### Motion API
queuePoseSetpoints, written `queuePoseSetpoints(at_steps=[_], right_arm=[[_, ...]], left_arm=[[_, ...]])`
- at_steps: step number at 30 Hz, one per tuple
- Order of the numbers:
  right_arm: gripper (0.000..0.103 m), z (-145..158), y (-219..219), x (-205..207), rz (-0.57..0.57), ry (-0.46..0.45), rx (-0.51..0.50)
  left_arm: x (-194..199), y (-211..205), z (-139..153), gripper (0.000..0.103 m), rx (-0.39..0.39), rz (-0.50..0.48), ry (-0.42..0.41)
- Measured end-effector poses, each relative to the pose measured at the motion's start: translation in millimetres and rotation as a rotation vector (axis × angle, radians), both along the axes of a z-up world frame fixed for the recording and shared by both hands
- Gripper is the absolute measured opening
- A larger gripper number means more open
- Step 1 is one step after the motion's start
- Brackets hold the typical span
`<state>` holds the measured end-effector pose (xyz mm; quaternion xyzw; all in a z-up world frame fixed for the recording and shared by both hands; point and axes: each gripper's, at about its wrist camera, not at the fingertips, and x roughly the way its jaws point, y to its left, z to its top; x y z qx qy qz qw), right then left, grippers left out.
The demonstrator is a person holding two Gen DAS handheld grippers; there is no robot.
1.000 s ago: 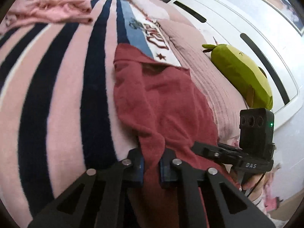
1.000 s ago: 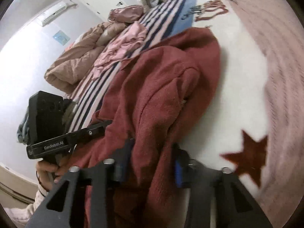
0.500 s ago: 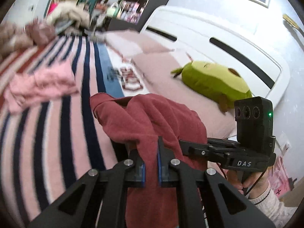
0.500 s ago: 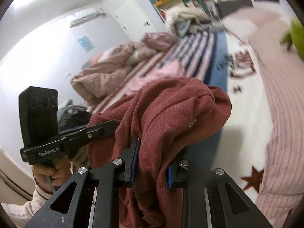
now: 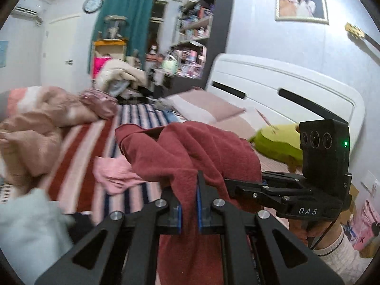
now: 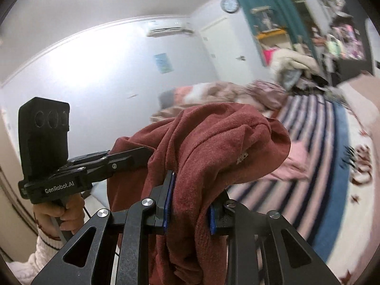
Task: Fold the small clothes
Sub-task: 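Grasp the folded red top with both tools and lift it off the bed, then carry the red top with both tools onto the clothes pile and release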
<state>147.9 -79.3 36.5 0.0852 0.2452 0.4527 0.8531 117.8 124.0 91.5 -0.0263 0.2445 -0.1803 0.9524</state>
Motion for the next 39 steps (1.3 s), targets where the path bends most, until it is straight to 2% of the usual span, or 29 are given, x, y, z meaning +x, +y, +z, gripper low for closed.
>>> queuePoseSetpoints(at_steps=[4,7,10,13,19,26,33,39], right_arm=[[0.018,25,59,-10,0.09,-0.042,0.005],[0.018,33,98,-16,0.151,-0.048,0.004],[0.018,34,133,-17,0.209,-0.045,0.001],[0.018,29,160,-14,0.259,-0.02,-0.003],[0.018,6,216,4,0.3,0.045,-0.065],[0.018,-24,264,36,0.283,0.129,-0.168],[0.022,-50,275,40,0.244,0.157,-0.231],[0.027,-60,276,47,0.225,0.179,-0.259]], left_arm=[[-28,50,31,0.006,0.047,0.096,-0.029],[-44,86,44,0.006,0.058,0.175,-0.022],[-57,118,49,0.006,0.074,0.235,-0.014],[-65,156,47,0.006,0.041,0.275,0.012],[-59,219,19,0.006,0.0,0.351,0.082],[-16,267,-30,0.007,-0.003,0.432,0.193],[13,285,-63,0.008,0.016,0.459,0.268],[26,294,-78,0.013,0.003,0.467,0.301]])
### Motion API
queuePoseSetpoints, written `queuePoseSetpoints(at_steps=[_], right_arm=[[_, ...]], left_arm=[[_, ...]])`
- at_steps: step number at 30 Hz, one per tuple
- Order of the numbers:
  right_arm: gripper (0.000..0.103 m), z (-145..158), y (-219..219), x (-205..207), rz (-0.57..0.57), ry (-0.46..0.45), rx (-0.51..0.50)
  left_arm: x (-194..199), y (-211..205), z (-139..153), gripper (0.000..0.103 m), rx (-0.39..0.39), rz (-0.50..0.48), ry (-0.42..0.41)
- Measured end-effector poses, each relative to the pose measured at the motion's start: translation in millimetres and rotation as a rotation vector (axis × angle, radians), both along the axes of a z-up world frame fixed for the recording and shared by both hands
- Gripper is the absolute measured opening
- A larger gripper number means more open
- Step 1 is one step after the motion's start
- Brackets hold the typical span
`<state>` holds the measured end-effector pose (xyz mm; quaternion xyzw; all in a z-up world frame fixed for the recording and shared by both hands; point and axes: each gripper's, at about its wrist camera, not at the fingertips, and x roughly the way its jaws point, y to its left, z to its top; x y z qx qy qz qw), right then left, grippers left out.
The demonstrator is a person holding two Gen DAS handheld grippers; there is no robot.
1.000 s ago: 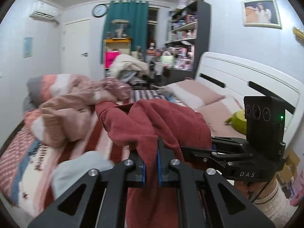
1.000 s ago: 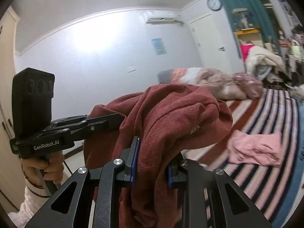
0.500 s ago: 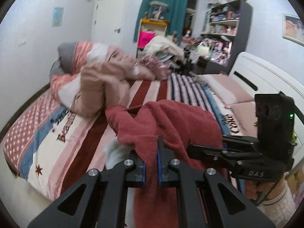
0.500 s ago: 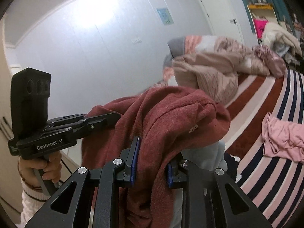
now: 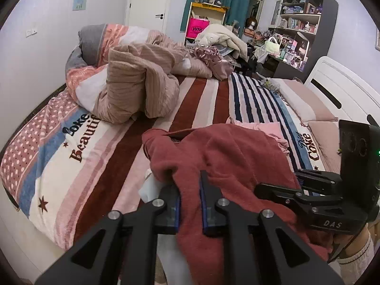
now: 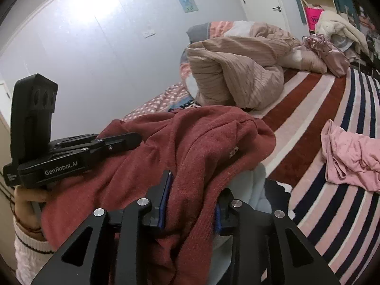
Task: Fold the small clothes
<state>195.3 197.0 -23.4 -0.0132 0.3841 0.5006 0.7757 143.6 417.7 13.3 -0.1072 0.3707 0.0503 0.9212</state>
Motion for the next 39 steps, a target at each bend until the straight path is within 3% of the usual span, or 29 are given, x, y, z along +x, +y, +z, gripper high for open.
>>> queuePoseSetpoints(at_steps=[4,7,11,19,24,27,29,31,35,39], right_arm=[[0.041,3,-1,-3,-0.011,-0.03,-0.037],[0.054,8,-7,-2,-0.017,-0.044,-0.037],[0.064,15,-17,-1,-0.027,-0.064,-0.025],[0.066,26,-42,-6,-0.046,-0.08,0.016],[0.067,24,-72,-21,-0.075,-0.135,0.043],[0.067,24,-97,-36,-0.097,-0.183,0.056],[0.067,23,-116,-46,-0.112,-0.213,0.067],[0.07,20,-136,-57,-0.131,-0.229,0.088],[0.07,7,-185,-78,-0.171,-0.215,0.12],[0.071,-3,-231,-105,-0.239,-0.231,0.142]], left_arm=[[3,1,-3,0.019,-0.002,0.01,0.005],[0,0,3,0.037,0.003,0.023,-0.005],[-9,-2,16,0.057,0.003,0.029,-0.057],[-35,-15,45,0.061,0.03,0.037,-0.144],[-60,-48,62,0.064,0.14,0.079,-0.202],[-75,-72,66,0.065,0.157,0.068,-0.245],[-87,-92,68,0.077,0.176,0.048,-0.284],[-104,-116,66,0.082,0.198,0.024,-0.342],[-129,-155,53,0.083,0.169,-0.004,-0.416],[-150,-193,29,0.089,0.194,0.012,-0.48]])
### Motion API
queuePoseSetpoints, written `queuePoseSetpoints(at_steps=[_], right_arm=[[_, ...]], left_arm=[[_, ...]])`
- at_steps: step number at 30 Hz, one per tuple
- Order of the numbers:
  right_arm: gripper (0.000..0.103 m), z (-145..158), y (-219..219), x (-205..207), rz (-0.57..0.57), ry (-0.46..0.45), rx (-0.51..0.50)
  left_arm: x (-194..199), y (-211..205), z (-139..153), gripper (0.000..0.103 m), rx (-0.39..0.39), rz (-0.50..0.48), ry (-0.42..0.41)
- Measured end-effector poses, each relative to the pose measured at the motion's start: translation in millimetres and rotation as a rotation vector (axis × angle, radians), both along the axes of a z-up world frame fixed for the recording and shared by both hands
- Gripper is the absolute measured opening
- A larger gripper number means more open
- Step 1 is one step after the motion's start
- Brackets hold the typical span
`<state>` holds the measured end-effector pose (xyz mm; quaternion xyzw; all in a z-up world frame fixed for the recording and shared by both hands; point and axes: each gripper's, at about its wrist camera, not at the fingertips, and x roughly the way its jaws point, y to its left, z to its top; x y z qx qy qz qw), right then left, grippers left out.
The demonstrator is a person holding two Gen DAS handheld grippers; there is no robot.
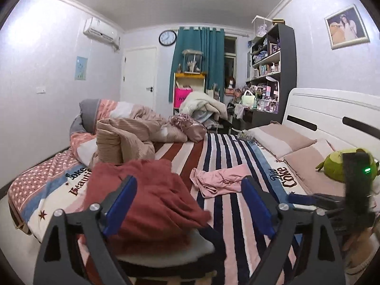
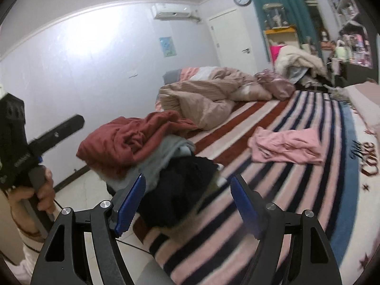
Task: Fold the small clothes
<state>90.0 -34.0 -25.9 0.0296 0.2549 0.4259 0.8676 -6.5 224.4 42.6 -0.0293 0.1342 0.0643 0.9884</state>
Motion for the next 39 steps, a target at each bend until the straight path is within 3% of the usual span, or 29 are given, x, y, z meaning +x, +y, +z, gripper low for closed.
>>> queuePoseSetpoints(at_steps=[8,13,20,39], right_arm=[[0.083,-9,-66,-62,-0.194,-0.209,-0.104],[0.1,-12,-98,-89,-0.293,-0.277,-0.121],[0.103,-14,-121,-96,-0.37,-0.293,-0.104],[0.103,-23,-143,-102,-0.399,-0.273,-0.068]], left_arm=[[-12,-60,-43,0.102,0.02,0.022,-0.038],[-12,-88,-60,0.102,-0.016,-0.023,-0.039],[-10,-111,-72,0.102,-0.043,-0.061,-0.018],[-9,-135,-72,0.102,0.001,-0.073,-0.023]])
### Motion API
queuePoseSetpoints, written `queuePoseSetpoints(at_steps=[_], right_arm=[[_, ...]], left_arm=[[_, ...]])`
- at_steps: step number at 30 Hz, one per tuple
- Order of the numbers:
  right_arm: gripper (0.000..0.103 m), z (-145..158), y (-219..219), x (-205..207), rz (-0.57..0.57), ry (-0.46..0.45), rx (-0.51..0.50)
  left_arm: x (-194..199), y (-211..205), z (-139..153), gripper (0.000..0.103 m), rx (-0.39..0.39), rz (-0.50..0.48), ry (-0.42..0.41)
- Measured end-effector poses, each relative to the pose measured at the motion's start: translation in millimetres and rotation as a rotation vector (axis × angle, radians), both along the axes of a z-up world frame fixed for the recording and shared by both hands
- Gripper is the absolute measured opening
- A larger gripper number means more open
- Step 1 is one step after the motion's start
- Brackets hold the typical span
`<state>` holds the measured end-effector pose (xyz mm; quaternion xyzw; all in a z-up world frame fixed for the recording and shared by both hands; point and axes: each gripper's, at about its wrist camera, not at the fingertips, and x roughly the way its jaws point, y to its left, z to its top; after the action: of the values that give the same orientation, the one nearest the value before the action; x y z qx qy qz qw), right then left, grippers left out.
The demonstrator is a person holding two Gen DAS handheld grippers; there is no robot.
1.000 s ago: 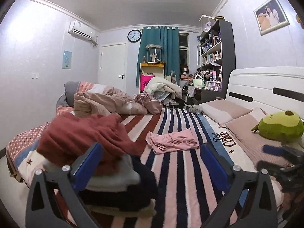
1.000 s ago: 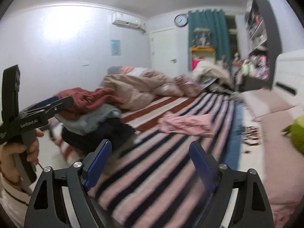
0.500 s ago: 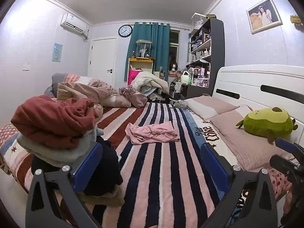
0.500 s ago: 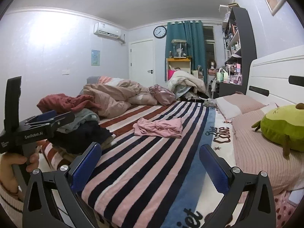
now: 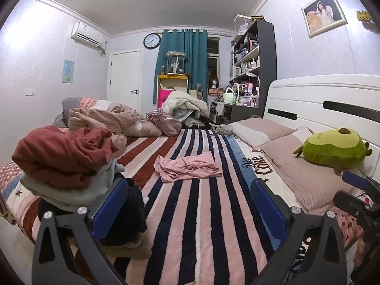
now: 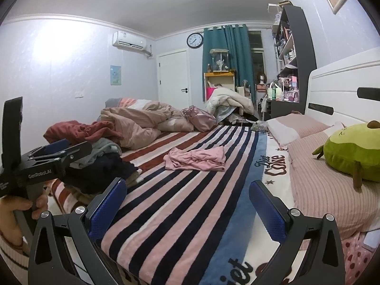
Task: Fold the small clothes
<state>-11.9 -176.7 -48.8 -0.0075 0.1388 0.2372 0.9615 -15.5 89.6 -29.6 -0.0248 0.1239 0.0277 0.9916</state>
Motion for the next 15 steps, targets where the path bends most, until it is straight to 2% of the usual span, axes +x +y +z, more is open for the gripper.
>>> queuePoseSetpoints(at_steps=[15], right_arm=[[0.103,6,-23,-1,-0.03,-0.003,0.031]], left_arm=[[6,-7,-2,0.102,0.031,0.04,0.006]])
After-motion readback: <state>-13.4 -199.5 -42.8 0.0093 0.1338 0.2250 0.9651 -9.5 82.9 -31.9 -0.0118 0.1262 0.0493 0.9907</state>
